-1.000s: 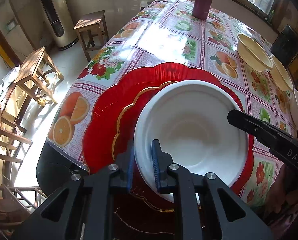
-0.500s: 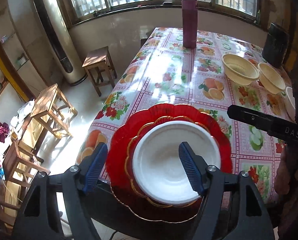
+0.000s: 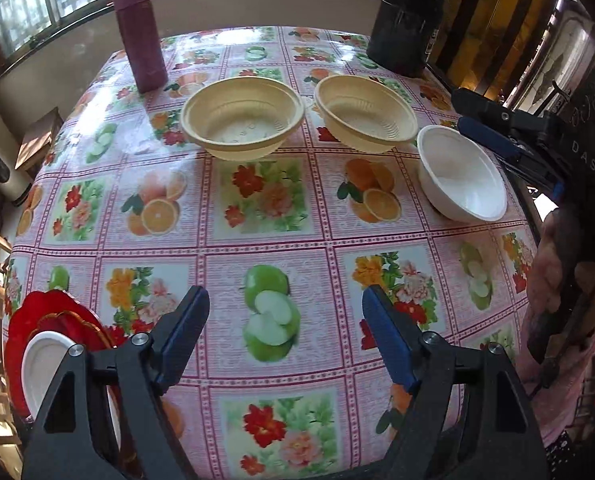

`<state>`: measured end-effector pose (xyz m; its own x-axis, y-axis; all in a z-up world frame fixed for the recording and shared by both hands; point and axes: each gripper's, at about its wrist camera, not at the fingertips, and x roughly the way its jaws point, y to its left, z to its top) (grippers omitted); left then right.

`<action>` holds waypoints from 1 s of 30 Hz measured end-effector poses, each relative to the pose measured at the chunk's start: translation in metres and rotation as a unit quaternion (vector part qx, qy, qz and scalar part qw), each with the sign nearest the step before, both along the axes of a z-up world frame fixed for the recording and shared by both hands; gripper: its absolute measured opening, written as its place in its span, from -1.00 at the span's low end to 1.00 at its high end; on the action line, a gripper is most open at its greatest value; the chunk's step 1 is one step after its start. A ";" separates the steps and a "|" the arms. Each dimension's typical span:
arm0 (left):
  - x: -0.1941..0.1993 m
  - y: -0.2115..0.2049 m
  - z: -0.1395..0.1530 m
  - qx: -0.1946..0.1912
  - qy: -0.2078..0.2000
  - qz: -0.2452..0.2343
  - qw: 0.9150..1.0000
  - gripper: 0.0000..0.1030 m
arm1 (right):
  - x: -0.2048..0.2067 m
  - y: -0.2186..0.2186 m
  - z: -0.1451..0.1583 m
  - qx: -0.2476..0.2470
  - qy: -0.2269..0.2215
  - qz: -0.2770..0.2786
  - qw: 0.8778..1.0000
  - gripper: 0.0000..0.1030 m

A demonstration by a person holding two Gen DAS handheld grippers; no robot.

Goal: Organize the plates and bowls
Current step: 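Move the left gripper to the second white bowl beside the cream bowls, then close the left gripper on the rim of the white bowl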

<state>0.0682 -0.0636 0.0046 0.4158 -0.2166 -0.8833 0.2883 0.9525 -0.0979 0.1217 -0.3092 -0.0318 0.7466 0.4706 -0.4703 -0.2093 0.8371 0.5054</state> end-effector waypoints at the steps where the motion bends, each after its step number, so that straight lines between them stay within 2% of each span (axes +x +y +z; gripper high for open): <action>1: 0.006 -0.012 -0.001 -0.006 0.005 -0.004 1.000 0.54 | -0.001 -0.021 -0.002 0.002 0.003 -0.012 1.000 0.13; 5: 0.032 -0.056 -0.003 -0.014 0.019 -0.011 1.000 0.54 | 0.000 -0.092 -0.014 0.029 0.029 -0.050 0.998 0.14; 9: 0.058 -0.098 -0.007 -0.008 0.027 -0.017 0.999 0.53 | 0.004 -0.129 -0.026 0.048 0.066 -0.082 0.993 0.13; 17: 0.096 -0.141 -0.025 -0.033 0.069 0.001 0.997 0.53 | 0.011 -0.160 -0.056 0.079 0.138 -0.121 0.980 0.09; 22: 0.102 -0.159 -0.037 -0.030 0.082 -0.002 0.996 0.53 | 0.017 -0.161 -0.067 0.082 0.159 -0.118 0.977 0.07; 28: 0.103 -0.164 -0.049 -0.024 0.090 -0.001 0.996 0.53 | 0.022 -0.151 -0.074 0.066 0.177 -0.115 0.975 -0.40; 30: 0.104 -0.164 -0.052 -0.025 0.094 0.001 0.995 0.53 | 0.022 -0.148 -0.074 0.057 0.177 -0.117 0.976 -0.69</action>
